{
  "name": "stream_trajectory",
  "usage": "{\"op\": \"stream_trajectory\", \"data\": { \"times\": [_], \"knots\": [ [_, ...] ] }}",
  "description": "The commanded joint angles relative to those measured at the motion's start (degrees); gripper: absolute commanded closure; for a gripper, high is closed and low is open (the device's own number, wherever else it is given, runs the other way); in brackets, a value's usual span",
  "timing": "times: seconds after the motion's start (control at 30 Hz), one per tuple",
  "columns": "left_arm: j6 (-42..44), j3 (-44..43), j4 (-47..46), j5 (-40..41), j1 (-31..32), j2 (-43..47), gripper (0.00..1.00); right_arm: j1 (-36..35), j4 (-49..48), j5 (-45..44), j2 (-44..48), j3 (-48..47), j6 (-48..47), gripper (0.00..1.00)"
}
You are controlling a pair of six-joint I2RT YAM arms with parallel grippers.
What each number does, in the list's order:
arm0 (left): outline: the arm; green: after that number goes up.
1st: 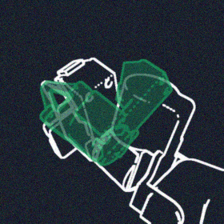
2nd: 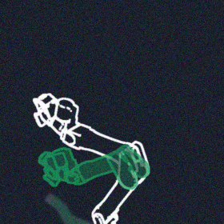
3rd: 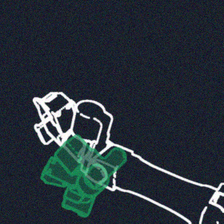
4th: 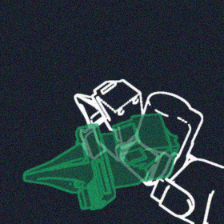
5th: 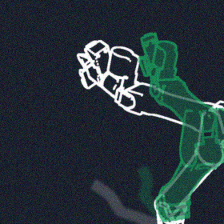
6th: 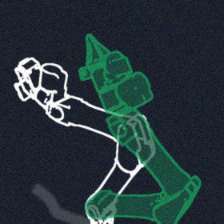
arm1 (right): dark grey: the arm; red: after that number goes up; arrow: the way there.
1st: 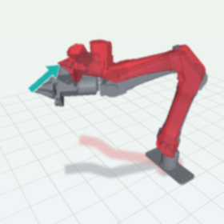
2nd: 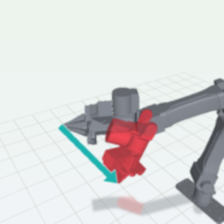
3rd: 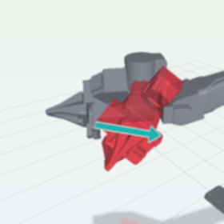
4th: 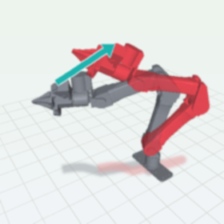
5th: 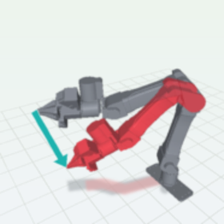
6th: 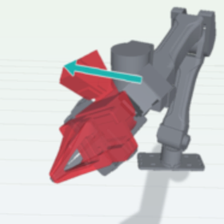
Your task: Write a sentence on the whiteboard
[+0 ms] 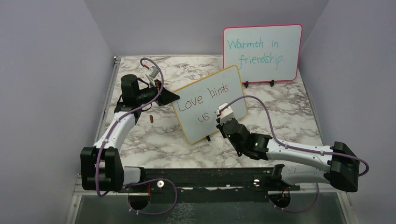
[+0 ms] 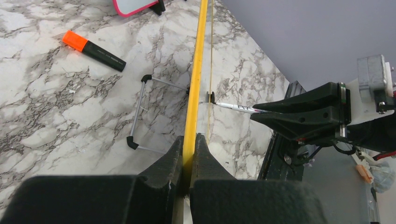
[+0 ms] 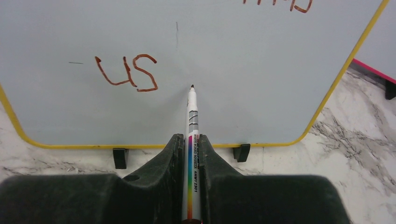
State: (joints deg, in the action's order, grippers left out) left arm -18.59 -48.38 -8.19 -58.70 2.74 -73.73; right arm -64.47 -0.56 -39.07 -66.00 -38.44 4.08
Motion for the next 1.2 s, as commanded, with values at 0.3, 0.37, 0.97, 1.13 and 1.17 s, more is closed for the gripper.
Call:
{"op": "stream_trajectory", "data": {
  "times": [0.3, 0.37, 0.97, 1.13, 1.17],
  "knots": [
    [4.44, -0.15, 5.07, 4.29, -0.37, -0.99, 1.0, 2.76, -6.51, 1.89, 1.84, 1.78, -1.5, 0.99],
    [4.44, -0.18, 5.1, 4.34, -0.35, -1.0, 1.0, 2.98, -6.56, 1.83, 1.69, 1.75, -1.57, 0.99],
    [4.53, -0.31, 5.23, 4.38, -0.37, -1.35, 1.0, 5.75, -7.42, 4.88, -1.3, 1.35, -1.55, 0.99],
    [4.7, -0.4, 5.47, 4.38, -0.39, -1.44, 1.0, 5.98, -7.95, 5.19, -1.12, 1.37, -2.06, 0.99],
    [4.78, -0.4, 5.52, 4.37, -0.37, -1.46, 1.0, 5.94, -8.13, 5.42, -1.0, 1.27, -2.2, 0.99]
  ]
}}
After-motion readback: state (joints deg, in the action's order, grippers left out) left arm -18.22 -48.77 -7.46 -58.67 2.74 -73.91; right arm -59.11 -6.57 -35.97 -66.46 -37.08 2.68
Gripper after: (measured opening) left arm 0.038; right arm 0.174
